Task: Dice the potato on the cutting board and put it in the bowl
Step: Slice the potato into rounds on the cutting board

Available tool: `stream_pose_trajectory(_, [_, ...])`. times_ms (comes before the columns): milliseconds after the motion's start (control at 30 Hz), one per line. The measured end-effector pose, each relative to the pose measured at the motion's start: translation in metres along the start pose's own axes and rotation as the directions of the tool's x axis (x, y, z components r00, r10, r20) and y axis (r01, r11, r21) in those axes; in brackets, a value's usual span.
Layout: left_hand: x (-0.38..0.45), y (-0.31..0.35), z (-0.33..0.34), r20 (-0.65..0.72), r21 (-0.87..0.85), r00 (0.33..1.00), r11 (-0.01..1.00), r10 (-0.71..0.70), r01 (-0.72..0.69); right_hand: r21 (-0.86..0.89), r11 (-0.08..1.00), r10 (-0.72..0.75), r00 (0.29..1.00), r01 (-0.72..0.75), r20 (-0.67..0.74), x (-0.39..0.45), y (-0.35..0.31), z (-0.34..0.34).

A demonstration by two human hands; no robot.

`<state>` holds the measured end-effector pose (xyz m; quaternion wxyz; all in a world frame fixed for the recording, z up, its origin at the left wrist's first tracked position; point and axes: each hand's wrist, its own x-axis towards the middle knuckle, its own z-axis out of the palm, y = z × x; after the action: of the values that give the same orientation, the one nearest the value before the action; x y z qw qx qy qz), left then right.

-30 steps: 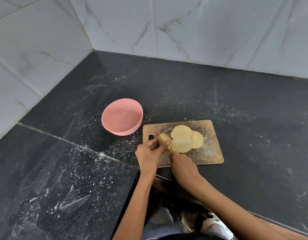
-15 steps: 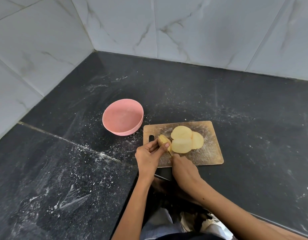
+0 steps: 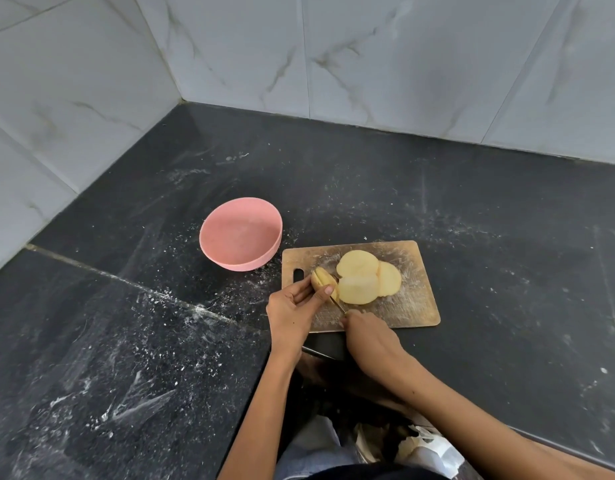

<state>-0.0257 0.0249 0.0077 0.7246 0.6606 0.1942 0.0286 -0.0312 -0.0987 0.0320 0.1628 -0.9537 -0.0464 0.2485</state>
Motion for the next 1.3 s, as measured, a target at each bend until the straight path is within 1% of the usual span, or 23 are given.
stream_pose_trajectory(133, [0.001, -0.001, -0.002, 0.013, -0.006, 1.000, 1.000, 0.013, -0.013, -0.002, 1.000, -0.005, 1.000, 0.005, 0.011, 0.004, -0.004, -0.008])
stream_pose_trajectory(267, [-0.001, -0.003, -0.001, 0.006, -0.024, 1.000, 1.000, 0.007, -0.007, 0.001, 1.000, -0.011, 1.000, 0.011, 0.021, -0.011, 0.007, -0.001])
stream_pose_trajectory(467, [-0.007, -0.004, 0.000, 0.015, -0.008, 1.000, 1.000, 0.020, -0.019, 0.035, 0.999, -0.008, 1.000, 0.008, 0.015, -0.021, 0.019, 0.004])
stream_pose_trajectory(533, [-0.005, -0.004, -0.002, 0.038, 0.033, 0.998, 0.998, 0.053, -0.054, 0.032, 0.999, -0.002, 1.000, 0.001, 0.012, -0.021, 0.018, 0.005])
stream_pose_trajectory(633, [-0.002, 0.001, -0.006, 0.120, 0.167, 0.984, 0.975, 0.129, -0.148, 0.031, 1.000, 0.007, 1.000, -0.008, 0.014, -0.020, 0.015, 0.005])
stream_pose_trajectory(700, [0.000, 0.003, -0.005, 0.146, 0.215, 0.976, 0.958, 0.162, -0.191, 0.090, 0.995, 0.027, 0.999, -0.031, 0.047, -0.020, 0.014, 0.002])
stream_pose_trajectory(833, [0.002, 0.004, -0.001, 0.139, 0.240, 0.970, 0.944, 0.198, -0.227, 0.217, 0.974, 0.041, 0.994, -0.064, 0.106, -0.019, 0.018, -0.004])
stream_pose_trajectory(967, [-0.001, 0.000, -0.003, 0.139, 0.199, 0.972, 0.956, 0.191, -0.216, 0.203, 0.978, 0.028, 0.994, -0.049, 0.106, -0.026, 0.023, -0.003])
stream_pose_trajectory(1133, [-0.002, -0.004, -0.006, 0.154, 0.175, 0.968, 0.959, 0.198, -0.224, 0.145, 0.986, 0.065, 0.992, -0.081, 0.112, -0.040, 0.049, -0.002])
stream_pose_trajectory(1233, [0.000, -0.004, -0.009, 0.184, 0.206, 0.962, 0.949, 0.202, -0.239, 0.109, 0.993, 0.029, 0.988, -0.046, 0.154, -0.041, 0.051, -0.014])
stream_pose_trajectory(1300, [0.001, -0.004, -0.011, 0.208, 0.228, 0.957, 0.942, 0.201, -0.247, 0.162, 0.985, 0.021, 0.981, -0.053, 0.193, -0.047, 0.053, -0.028])
